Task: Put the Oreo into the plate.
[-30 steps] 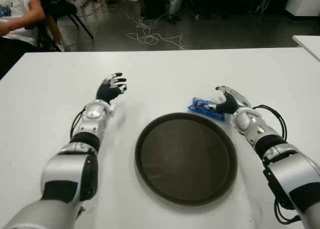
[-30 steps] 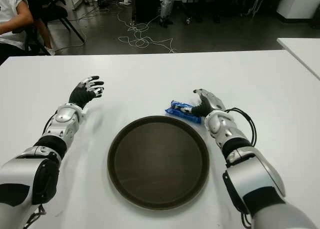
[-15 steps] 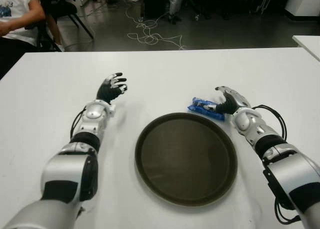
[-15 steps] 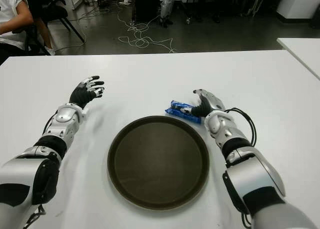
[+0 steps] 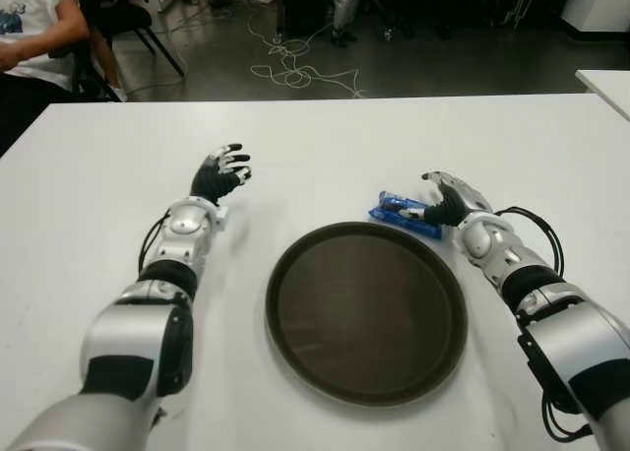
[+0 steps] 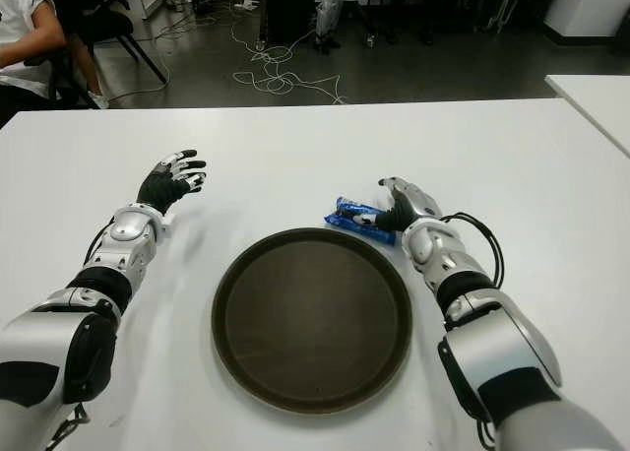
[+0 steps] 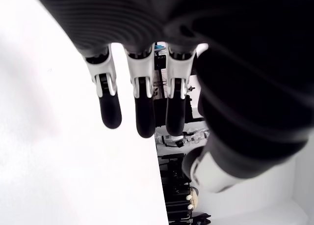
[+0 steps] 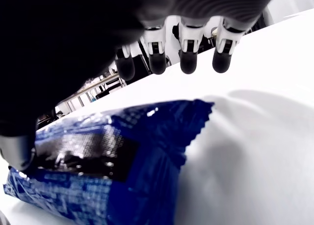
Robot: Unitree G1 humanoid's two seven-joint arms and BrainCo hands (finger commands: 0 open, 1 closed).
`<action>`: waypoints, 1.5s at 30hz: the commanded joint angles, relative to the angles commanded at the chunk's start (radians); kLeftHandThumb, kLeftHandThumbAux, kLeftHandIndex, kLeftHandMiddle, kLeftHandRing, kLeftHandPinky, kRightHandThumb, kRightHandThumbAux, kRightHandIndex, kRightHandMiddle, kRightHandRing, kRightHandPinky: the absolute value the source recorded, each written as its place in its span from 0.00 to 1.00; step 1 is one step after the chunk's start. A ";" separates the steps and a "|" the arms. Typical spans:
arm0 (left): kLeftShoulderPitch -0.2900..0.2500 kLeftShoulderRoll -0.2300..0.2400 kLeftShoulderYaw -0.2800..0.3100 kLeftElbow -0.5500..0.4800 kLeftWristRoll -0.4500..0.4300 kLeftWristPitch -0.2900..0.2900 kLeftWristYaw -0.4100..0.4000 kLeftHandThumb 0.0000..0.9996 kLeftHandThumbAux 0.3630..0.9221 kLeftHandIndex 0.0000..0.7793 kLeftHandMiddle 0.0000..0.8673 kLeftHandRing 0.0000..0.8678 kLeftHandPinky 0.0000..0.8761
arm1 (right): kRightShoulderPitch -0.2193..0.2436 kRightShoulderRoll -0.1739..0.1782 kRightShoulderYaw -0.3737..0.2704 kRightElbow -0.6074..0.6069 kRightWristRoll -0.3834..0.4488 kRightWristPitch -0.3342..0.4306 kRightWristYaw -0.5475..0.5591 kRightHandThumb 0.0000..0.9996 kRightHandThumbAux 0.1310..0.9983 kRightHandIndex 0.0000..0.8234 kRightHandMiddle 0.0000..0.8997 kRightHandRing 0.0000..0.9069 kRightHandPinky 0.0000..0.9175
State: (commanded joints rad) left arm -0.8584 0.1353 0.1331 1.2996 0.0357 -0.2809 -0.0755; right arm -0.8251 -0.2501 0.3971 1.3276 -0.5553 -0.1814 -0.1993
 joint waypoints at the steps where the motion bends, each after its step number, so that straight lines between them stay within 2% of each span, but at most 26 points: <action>1: 0.000 0.000 0.000 0.000 0.000 0.000 0.001 0.13 0.84 0.24 0.28 0.25 0.26 | 0.000 0.000 0.003 0.000 -0.002 0.002 0.002 0.10 0.40 0.00 0.02 0.02 0.04; 9: -0.001 -0.001 -0.004 0.000 0.006 -0.001 0.012 0.15 0.82 0.24 0.29 0.27 0.27 | -0.003 0.005 0.020 0.004 -0.014 0.009 0.012 0.07 0.37 0.00 0.06 0.06 0.07; 13: 0.000 -0.001 -0.002 0.000 0.006 0.000 0.008 0.12 0.81 0.23 0.28 0.26 0.27 | -0.004 0.013 0.023 0.009 -0.017 0.016 0.013 0.07 0.38 0.00 0.08 0.08 0.07; 24: -0.003 -0.006 0.010 -0.001 -0.004 0.007 0.005 0.14 0.80 0.24 0.28 0.27 0.28 | -0.002 0.024 0.019 0.010 -0.015 0.021 0.025 0.08 0.39 0.00 0.10 0.10 0.09; 33: -0.004 -0.008 0.006 0.000 0.002 0.008 0.016 0.17 0.80 0.24 0.29 0.27 0.28 | 0.001 0.033 0.023 0.012 -0.020 0.025 0.032 0.07 0.39 0.00 0.06 0.05 0.04; 45: -0.005 -0.010 0.000 0.000 0.008 0.007 0.025 0.15 0.76 0.25 0.30 0.27 0.28 | 0.006 0.037 0.028 0.012 -0.026 0.033 0.023 0.08 0.41 0.00 0.09 0.09 0.09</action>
State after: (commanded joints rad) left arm -0.8633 0.1251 0.1334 1.2991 0.0436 -0.2739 -0.0503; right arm -0.8190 -0.2131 0.4249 1.3393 -0.5812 -0.1485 -0.1760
